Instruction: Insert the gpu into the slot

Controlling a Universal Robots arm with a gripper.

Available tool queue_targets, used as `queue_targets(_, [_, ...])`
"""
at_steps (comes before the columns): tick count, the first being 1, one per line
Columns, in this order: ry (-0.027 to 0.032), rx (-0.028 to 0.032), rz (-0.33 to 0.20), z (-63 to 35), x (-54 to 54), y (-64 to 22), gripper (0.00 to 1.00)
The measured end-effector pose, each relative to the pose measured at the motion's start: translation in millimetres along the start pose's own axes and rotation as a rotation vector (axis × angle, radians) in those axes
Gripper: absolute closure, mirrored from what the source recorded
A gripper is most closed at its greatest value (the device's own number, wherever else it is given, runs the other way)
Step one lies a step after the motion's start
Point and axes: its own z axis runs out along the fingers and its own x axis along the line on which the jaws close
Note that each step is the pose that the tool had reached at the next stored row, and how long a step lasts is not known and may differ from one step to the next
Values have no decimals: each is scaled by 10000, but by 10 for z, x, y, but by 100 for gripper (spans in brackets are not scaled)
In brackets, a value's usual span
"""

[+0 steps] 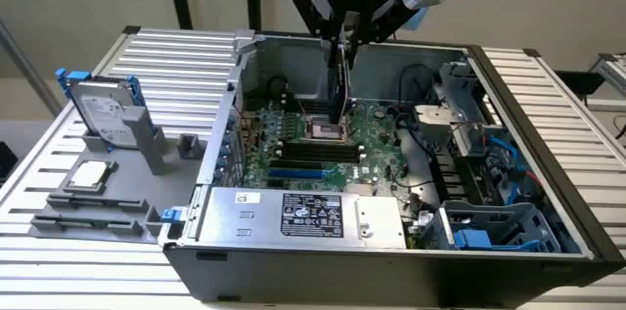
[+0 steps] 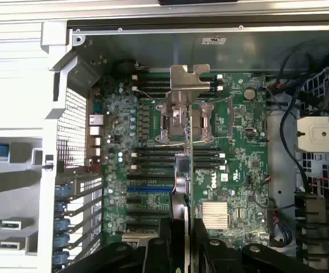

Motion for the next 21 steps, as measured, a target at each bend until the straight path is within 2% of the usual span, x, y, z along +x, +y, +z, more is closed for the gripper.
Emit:
queue_targets(14, [1, 2, -22, 0, 0, 0, 74])
queue_targets(21, [89, 46, -1156, 6, -1, 0, 74])
